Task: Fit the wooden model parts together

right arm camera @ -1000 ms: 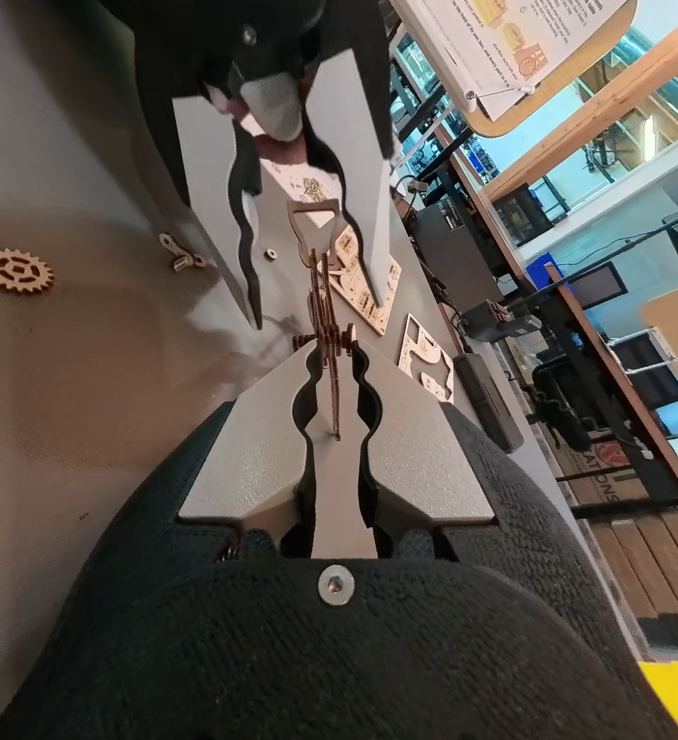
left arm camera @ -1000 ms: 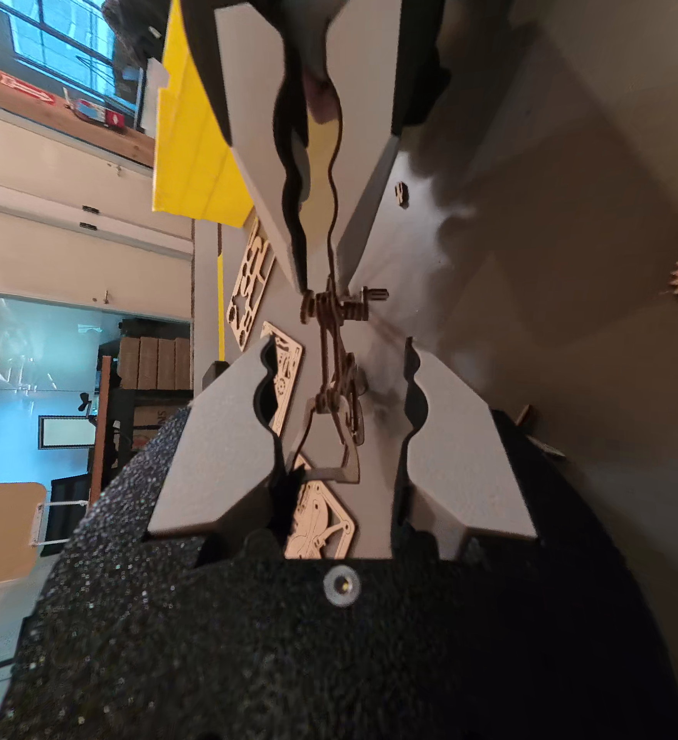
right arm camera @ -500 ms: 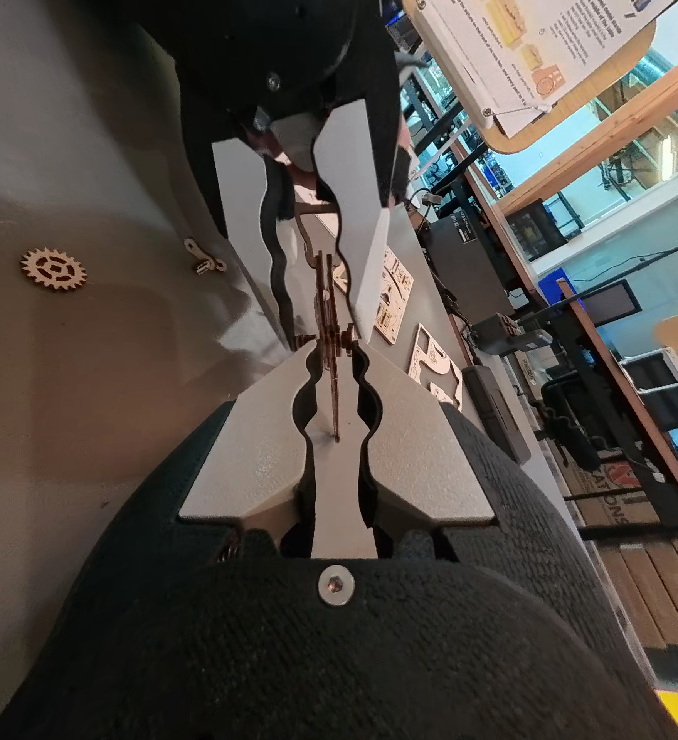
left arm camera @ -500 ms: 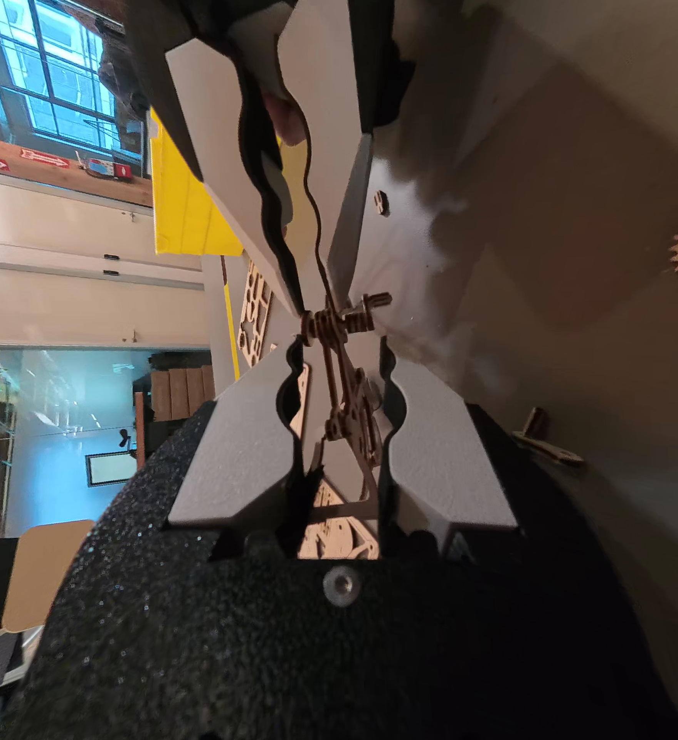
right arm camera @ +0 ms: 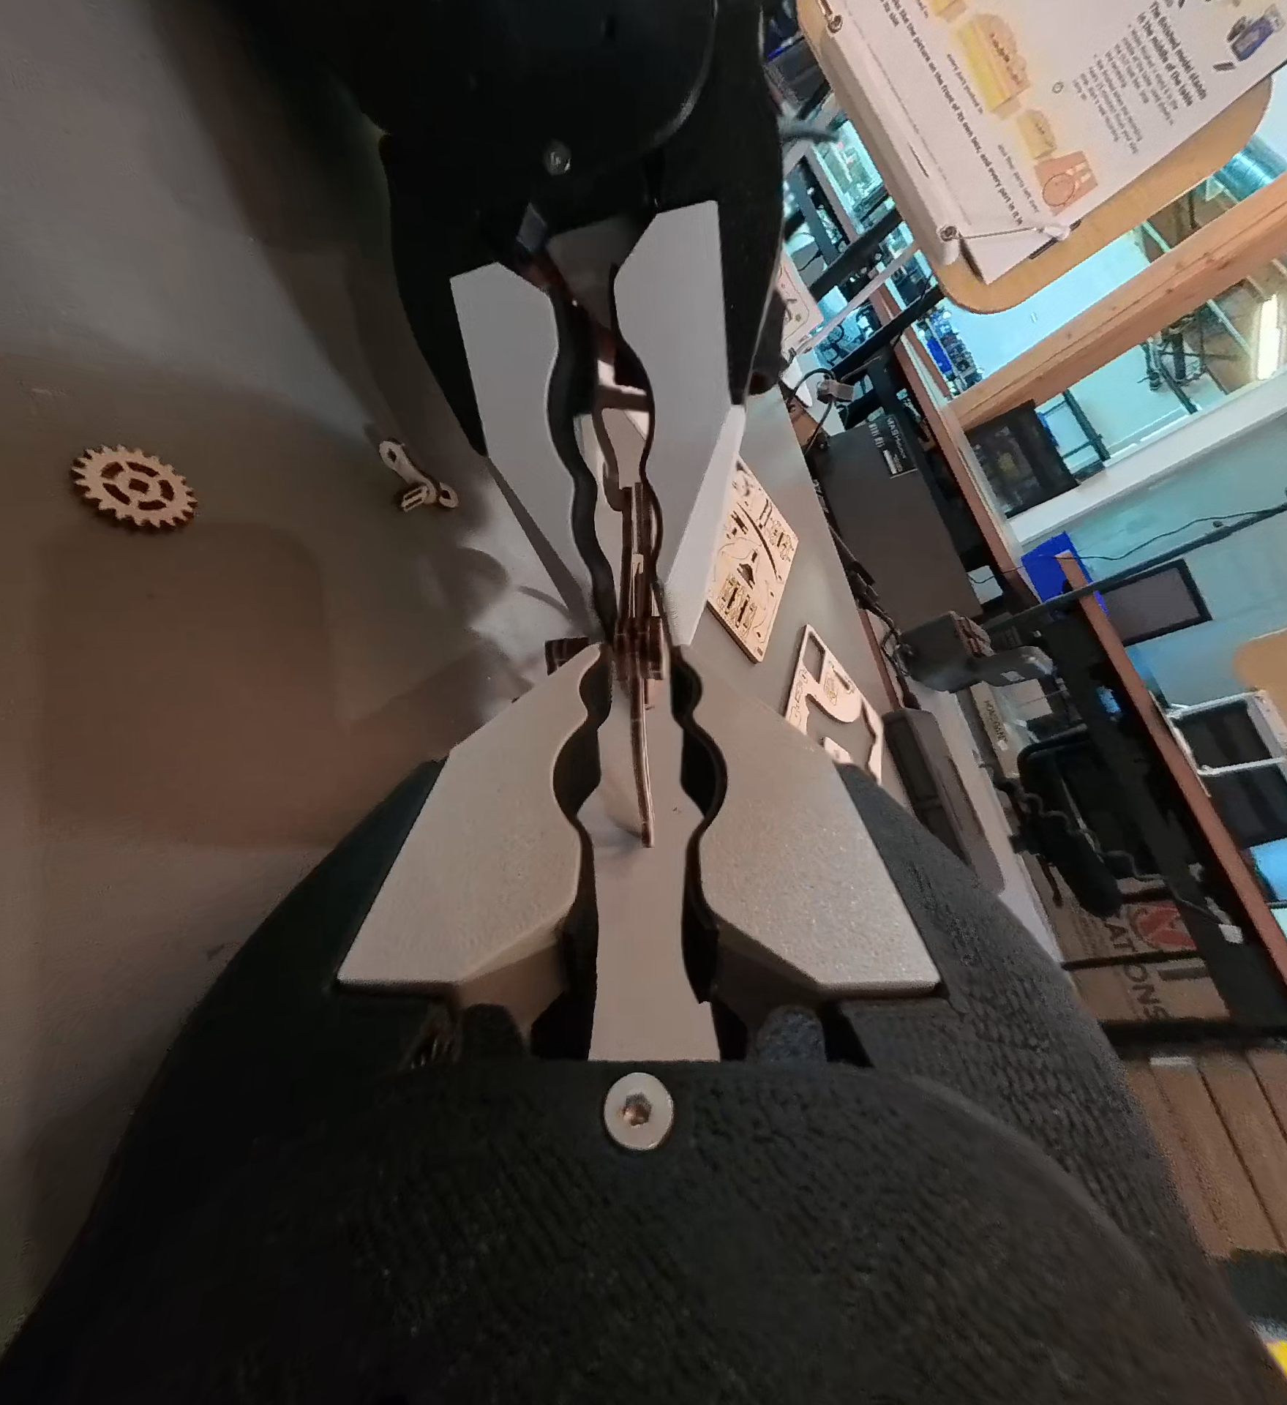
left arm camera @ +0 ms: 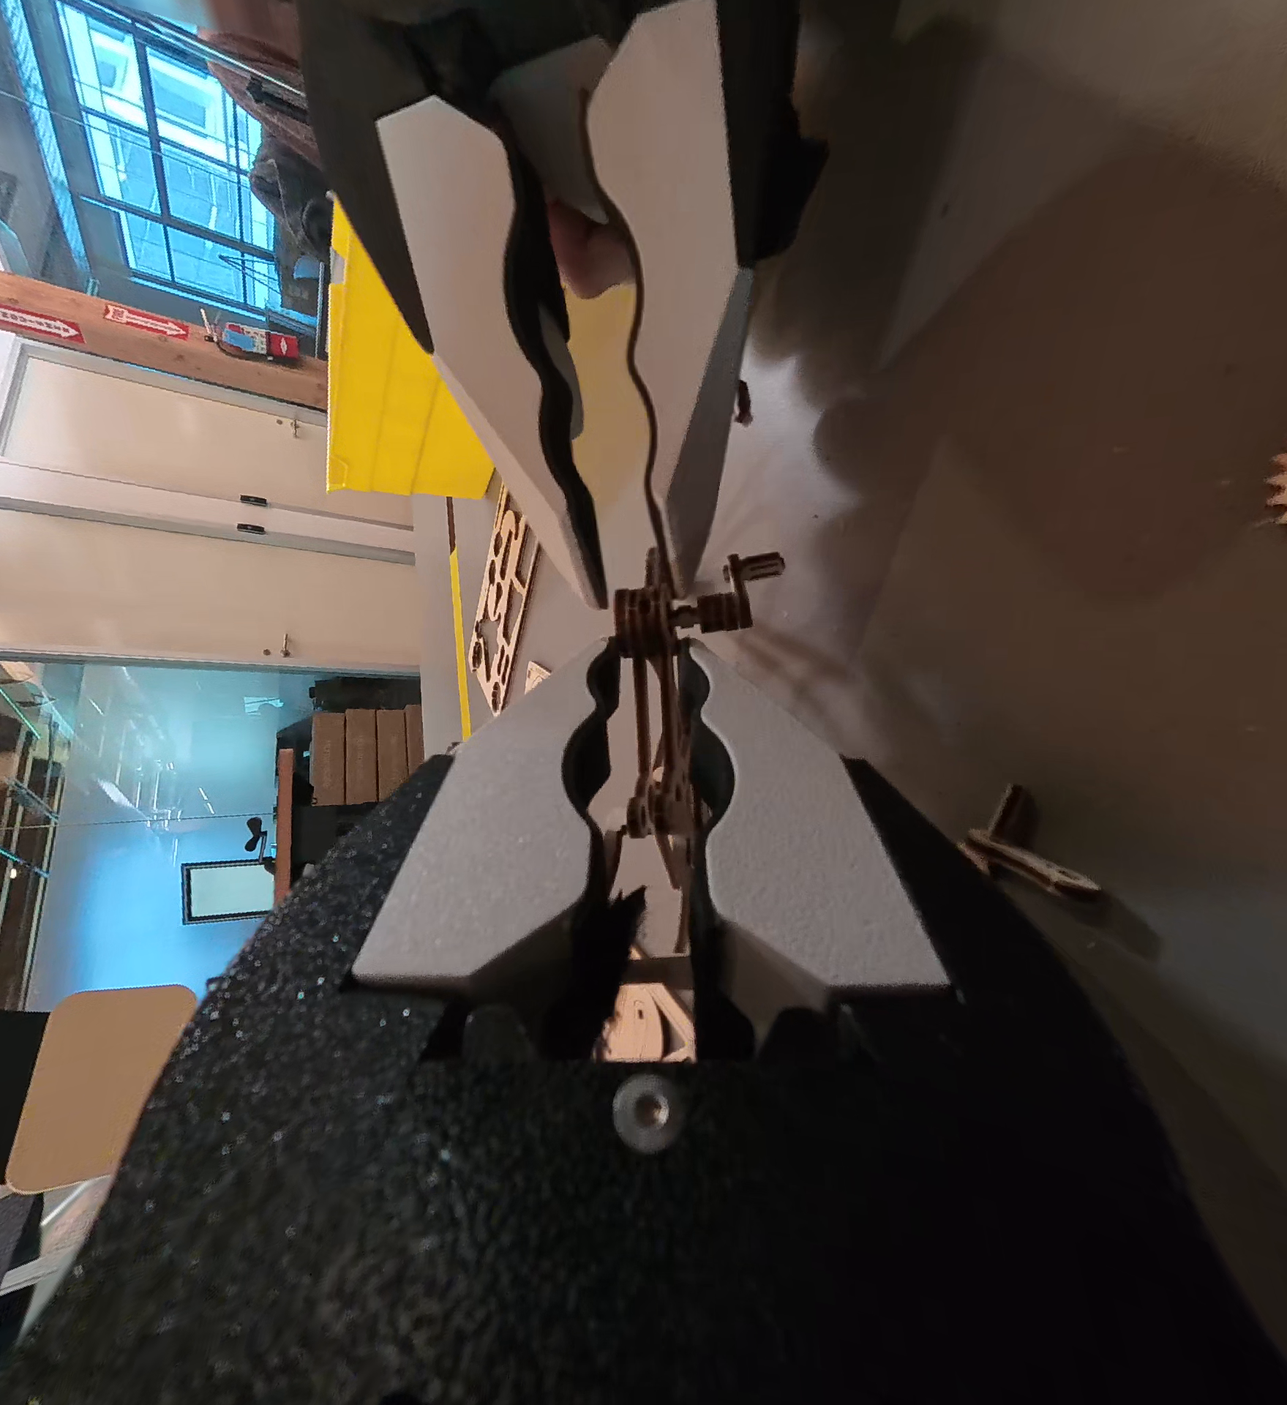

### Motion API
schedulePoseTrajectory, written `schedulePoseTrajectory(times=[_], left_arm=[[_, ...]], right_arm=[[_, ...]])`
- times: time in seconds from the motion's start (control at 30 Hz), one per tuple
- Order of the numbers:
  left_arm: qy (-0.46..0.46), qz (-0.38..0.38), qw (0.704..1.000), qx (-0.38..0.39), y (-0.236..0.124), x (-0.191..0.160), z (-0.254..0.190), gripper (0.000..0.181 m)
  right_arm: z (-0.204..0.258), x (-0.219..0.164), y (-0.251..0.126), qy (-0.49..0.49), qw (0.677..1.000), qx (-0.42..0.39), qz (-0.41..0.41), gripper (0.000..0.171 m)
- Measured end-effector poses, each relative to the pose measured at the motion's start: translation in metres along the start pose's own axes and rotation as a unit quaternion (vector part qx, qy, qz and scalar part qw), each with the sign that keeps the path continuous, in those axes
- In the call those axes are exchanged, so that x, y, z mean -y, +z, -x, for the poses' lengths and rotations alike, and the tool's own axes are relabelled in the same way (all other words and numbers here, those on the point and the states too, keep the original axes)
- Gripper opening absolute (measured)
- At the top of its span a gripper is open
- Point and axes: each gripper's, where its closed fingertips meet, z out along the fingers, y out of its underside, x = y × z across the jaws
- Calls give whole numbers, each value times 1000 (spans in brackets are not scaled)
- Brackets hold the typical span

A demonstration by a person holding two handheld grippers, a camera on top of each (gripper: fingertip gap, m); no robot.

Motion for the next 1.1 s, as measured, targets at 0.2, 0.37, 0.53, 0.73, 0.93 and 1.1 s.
schedulePoseTrajectory(times=[0.2, 0.37, 0.53, 0.73, 0.93, 1.1], left_arm=[[-3, -8, 1000, 4, 0, 3, -2, 11], [-5, -12, 1000, 7, -1, 4, -5, 10], [-3, -8, 1000, 9, -1, 4, -6, 10], [-19, -8, 1000, 11, 0, 3, -3, 11], [8, -7, 1000, 13, 0, 2, 0, 13], [-21, -21, 997, -67, -2, 3, -16, 46]], right_arm=[[4, -2, 0, -57, 998, -10, 7, 11], [7, -1, -1, -81, 997, -12, 10, 11], [9, -2, -1, -78, 997, -12, 14, 10], [5, -2, -1, -45, 999, -12, 16, 10], [1, -1, 0, 3, 1000, -5, 9, 10], [0, -1, 0, 25, 1000, -1, 4, 10]])
